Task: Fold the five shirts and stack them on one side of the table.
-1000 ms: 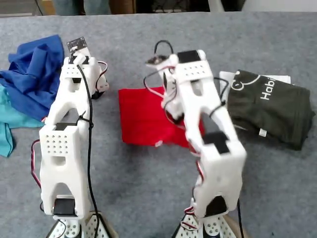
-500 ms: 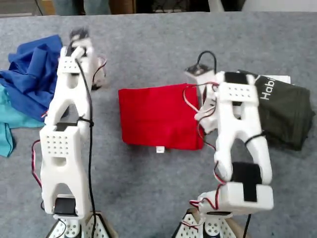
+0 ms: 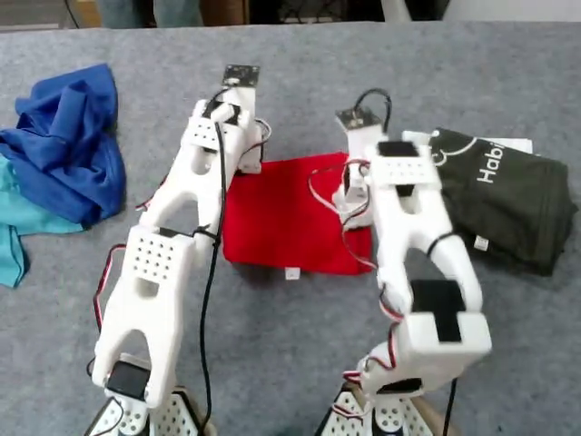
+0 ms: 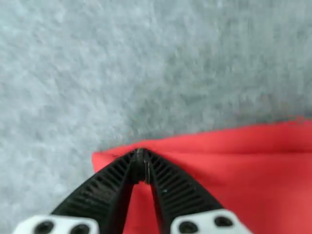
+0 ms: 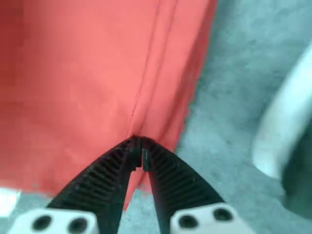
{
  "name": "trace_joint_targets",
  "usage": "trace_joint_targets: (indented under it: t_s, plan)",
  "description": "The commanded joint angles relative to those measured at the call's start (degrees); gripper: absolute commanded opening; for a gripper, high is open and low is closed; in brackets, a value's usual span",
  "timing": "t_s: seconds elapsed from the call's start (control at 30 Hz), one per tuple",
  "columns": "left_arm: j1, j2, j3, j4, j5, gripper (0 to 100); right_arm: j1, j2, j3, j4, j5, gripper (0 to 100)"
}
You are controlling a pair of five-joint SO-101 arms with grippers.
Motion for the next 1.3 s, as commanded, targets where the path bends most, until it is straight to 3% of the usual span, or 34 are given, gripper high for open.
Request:
trace_joint_targets:
  t_s: [0.0,0.2,0.37,0.47,0.57,0.8,1.07,1.27]
  plan:
    - [-3.6,2.3,-7.9,0.9,-0.3,3,2.7,3.9,0.1,-1.8,-0.6,1.5]
    - [-3.1,5.2,-14.5,2.2,-0.3,3,3.2,-0.1,-3.2,3.3,-0.5,1.5]
    - [-3.5,5.3,-23.3,10.0,-0.3,3,3.2,-10.4,-10.2,11.2,-0.5,1.5]
    - [-4.4,5.7,-34.6,17.9,-0.7,3,3.0,-13.8,-15.6,9.9,-1.0,1.5]
    - [-4.7,6.7,-42.2,22.1,-1.6,3,1.0,-11.1,-19.1,2.3,-1.1,1.5]
    - [-4.5,11.7,-39.1,22.1,-7.5,3,-1.7,9.5,-27.3,-8.0,-1.1,1.5]
    - [-5.2,13.3,-38.9,22.2,-9.8,3,0.4,24.7,-42.5,-1.3,-4.9,1.5]
    - [-3.6,7.5,-26.8,22.2,-8.5,3,0.2,27.1,-44.4,0.4,-5.0,1.5]
